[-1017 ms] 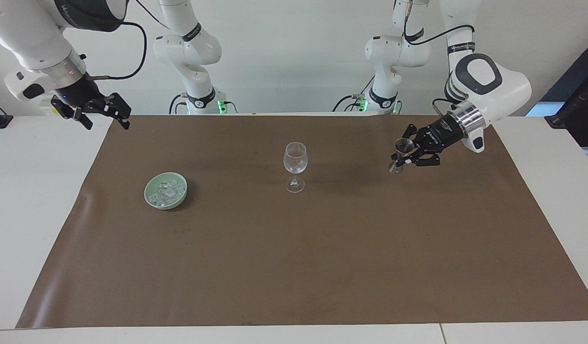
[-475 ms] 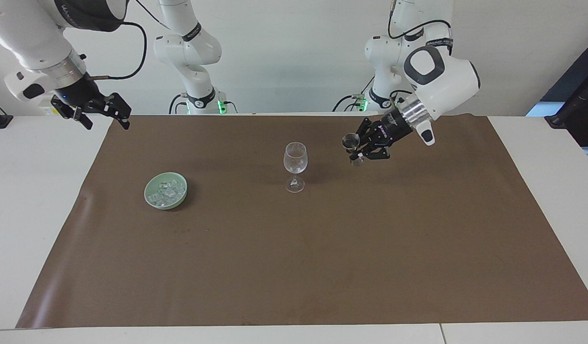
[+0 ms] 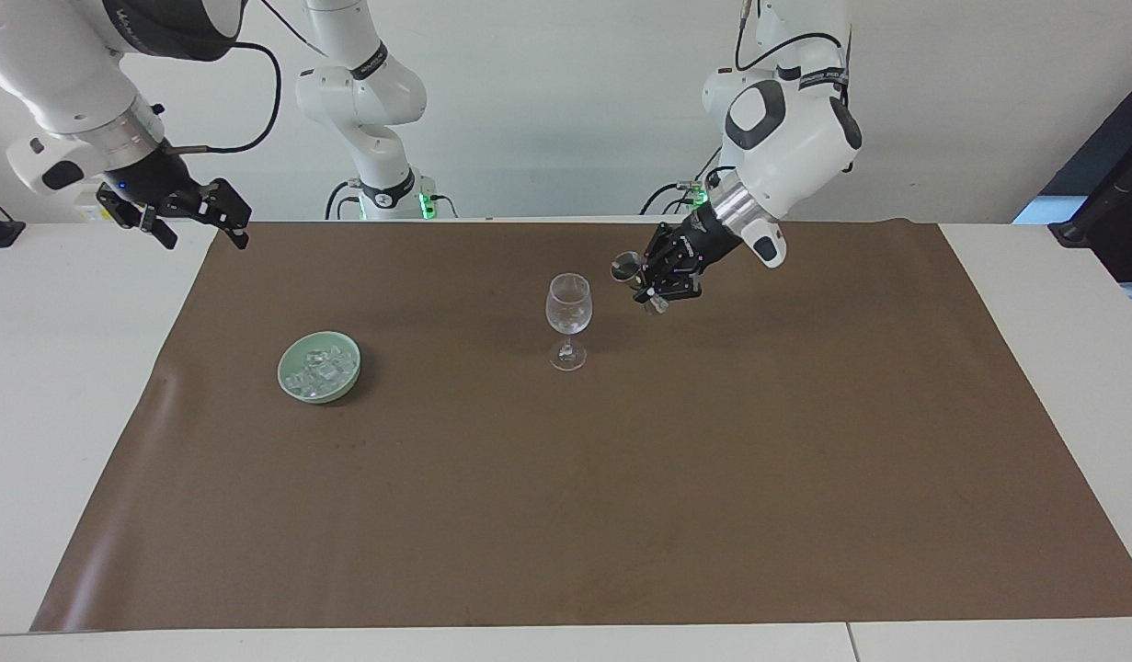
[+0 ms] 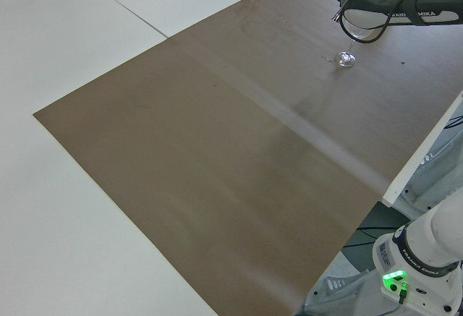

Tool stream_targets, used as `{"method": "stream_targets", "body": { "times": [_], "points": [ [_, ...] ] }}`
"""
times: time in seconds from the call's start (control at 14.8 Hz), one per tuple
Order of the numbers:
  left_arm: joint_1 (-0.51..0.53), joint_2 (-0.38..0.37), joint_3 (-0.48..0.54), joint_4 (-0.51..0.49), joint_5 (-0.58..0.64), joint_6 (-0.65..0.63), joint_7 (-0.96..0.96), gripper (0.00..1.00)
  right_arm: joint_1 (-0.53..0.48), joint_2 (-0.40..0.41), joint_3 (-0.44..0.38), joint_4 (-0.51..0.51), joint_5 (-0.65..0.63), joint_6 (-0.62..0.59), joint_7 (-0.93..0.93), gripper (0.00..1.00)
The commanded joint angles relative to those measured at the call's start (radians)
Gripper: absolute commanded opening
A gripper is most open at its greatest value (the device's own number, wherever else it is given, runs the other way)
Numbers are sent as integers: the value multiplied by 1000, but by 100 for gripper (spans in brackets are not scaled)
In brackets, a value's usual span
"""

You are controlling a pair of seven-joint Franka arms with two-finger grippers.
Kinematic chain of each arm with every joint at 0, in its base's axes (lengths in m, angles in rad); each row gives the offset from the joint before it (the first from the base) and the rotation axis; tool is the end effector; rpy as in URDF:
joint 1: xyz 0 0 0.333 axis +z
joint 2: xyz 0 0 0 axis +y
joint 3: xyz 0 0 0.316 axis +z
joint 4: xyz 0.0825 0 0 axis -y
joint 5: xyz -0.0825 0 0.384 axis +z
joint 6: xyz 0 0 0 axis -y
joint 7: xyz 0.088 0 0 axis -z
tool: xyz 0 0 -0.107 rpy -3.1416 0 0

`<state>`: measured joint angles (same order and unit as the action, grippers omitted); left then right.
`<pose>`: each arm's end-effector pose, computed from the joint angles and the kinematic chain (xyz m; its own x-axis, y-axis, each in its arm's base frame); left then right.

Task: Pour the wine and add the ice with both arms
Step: 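Lift the silver cup with the left gripper and carry it to the glass, then tilt the silver cup over the glass while the right gripper reaches the container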

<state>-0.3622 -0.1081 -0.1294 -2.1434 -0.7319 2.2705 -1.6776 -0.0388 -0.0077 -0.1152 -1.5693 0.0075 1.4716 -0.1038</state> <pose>0.4689 -0.2720 0.4793 -0.0165 0.8049 -0.5931 0.9988 0.0409 0.0277 0.5350 -0.0824 0.6212 0.9949 -0.0488 -0.0886 -0.0505 -0.9986 -0.0176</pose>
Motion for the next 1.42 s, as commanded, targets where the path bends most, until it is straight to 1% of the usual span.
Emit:
{"method": "stream_targets", "body": {
  "times": [0.0,0.07,0.14,0.2,0.34,0.47,0.68,0.75,0.88,0.95,1.15,1.22,1.36],
  "points": [
    [-58,65,5,71,130,20,-100,0,0,-21,2,-31,12,-1,-7,100],
    [-76,82,5,94,179,18,-129,0,2,-34,5,-61,12,27,-7,100],
    [-92,87,5,102,224,18,-152,0,2,-44,5,-92,12,79,-11,100],
    [-95,93,5,103,253,18,-157,0,0,-57,5,-118,12,94,-13,100],
    [-106,93,5,103,310,8,-157,0,0,-84,5,-179,12,123,-30,100],
    [-121,91,5,105,368,-17,-157,0,0,-103,5,-231,14,196,-31,100],
    [-147,93,2,126,474,-52,-152,0,16,-149,6,-369,16,327,-30,100],
    [-153,93,2,128,491,-55,-154,0,31,-158,5,-406,17,361,-30,100],
    [-175,93,1,140,551,-72,-155,0,33,-152,5,-457,16,406,-37,100],
    [-176,94,1,152,566,-84,-157,0,36,-141,5,-481,17,448,-51,100],
    [-179,108,1,200,666,-130,-177,0,60,-69,5,-534,17,587,-70,100],
    [-185,108,1,204,692,-131,-189,0,62,-61,5,-560,20,636,-70,100],
    [-196,119,1,215,752,-131,-195,0,60,-52,5,-636,70,747,-91,100]
  ]
}}
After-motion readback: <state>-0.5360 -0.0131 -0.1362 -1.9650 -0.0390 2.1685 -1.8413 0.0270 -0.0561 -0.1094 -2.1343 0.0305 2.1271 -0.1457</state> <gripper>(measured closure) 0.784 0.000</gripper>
